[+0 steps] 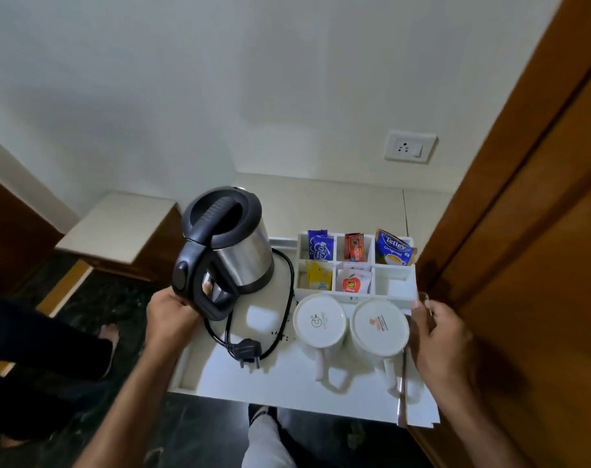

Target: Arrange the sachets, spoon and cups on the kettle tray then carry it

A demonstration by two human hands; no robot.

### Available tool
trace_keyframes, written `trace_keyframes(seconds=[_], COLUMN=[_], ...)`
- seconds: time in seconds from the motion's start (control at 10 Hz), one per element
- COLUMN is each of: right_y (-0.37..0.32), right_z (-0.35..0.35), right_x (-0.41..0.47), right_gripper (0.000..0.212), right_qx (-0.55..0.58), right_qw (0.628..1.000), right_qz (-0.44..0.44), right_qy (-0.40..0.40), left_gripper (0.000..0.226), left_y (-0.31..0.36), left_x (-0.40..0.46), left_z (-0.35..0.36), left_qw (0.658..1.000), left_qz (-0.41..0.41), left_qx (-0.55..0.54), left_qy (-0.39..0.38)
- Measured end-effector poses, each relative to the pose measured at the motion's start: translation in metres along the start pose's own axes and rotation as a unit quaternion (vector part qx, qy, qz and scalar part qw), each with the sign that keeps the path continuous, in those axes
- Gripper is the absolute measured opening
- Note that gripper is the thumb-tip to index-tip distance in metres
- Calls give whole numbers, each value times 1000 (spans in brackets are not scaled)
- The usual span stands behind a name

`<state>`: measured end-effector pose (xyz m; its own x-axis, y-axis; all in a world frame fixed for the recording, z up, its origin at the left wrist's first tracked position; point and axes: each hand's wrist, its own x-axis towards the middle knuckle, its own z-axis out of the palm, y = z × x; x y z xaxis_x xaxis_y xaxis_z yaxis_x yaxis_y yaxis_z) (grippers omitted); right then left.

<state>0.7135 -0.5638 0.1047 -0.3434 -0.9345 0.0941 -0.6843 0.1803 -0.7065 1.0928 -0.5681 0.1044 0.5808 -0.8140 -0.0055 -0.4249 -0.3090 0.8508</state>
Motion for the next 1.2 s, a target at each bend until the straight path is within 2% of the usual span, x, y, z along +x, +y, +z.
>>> trace_keyframes(seconds=[0.3, 0.4, 0.6, 0.8, 1.0, 1.1, 1.2], right_y=[-63, -67, -43, -12, -11, -7, -4], right_z=[115, 145, 198, 228, 237, 237, 233], right_x=[97, 137, 203, 240, 242, 237, 239], right_gripper=[27, 28, 25, 26, 26, 25, 30], right_qx=[-40, -62, -68, -94, -91, -98, -137], right_qw=[997, 994, 992, 991, 992, 989, 982], right_qz=[49, 76, 94, 89, 88, 99, 128], right_qy=[52, 52, 48, 18, -16, -45, -17], left_gripper=[30, 30, 16, 15, 15, 14, 38], left_y=[20, 23, 10, -10, -30, -33, -26], left_x=[191, 239, 308, 324, 320, 313, 322], left_z=[51, 80, 153, 196, 196, 193, 189], left_qw=[995, 986, 956, 943, 944, 934, 917], left_qz=[13, 25, 61, 52, 29, 30, 101], left_qx=[47, 101, 214, 247, 237, 249, 299], left_qy=[-88, -129, -191, -216, -227, -254, -244])
